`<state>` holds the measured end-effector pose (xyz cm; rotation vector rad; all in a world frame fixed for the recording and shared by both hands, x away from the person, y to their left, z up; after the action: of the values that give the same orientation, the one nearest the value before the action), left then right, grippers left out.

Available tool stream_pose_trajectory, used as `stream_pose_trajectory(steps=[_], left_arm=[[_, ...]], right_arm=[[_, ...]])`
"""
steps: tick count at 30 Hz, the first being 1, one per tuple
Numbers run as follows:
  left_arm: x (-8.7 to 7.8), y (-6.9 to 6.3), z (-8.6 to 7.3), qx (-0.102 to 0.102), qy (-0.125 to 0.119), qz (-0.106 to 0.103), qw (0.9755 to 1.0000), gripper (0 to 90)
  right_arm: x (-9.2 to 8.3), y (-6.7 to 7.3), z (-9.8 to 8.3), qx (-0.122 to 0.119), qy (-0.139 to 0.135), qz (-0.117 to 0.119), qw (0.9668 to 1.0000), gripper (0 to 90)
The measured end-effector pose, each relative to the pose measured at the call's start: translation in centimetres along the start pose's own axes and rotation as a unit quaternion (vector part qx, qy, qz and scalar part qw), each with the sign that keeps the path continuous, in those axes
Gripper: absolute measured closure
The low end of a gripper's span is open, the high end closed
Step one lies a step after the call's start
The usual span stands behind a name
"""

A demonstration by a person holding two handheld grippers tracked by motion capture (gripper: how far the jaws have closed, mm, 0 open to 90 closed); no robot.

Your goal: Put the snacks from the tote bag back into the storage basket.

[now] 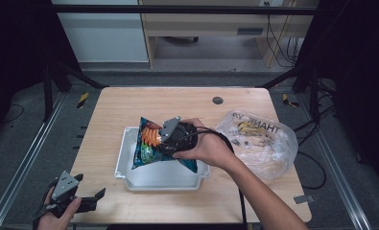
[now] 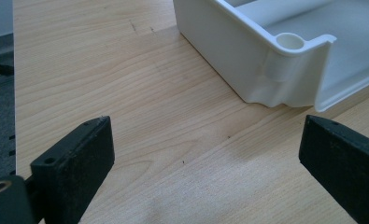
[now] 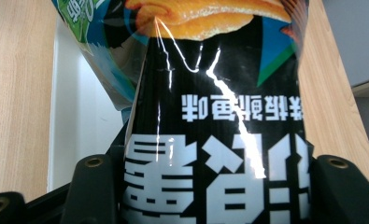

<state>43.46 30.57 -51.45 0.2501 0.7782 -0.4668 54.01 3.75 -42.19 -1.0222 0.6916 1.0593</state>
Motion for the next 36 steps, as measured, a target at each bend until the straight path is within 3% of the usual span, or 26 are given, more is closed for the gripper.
stream_pose_trajectory(steps=[36], left_arm=[[0.1, 0.0, 0.0, 0.002, 0.002, -0.002, 1.0, 3.1]], right_arm=[[4.1, 1.0, -0.7, -0.01, 0.033, 0.03, 0.9989, 41.2]])
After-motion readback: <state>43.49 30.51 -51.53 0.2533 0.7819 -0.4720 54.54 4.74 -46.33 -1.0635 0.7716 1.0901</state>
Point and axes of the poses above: each handheld gripper's, and its own axes: x roughly forward along the jaws, z roughly out of its top, y roughly to its left, the point moved 9 cm from there along x, roughly forward along the jaws, and after that the axes turned 11 degrees about y, right-handed, at the moved point
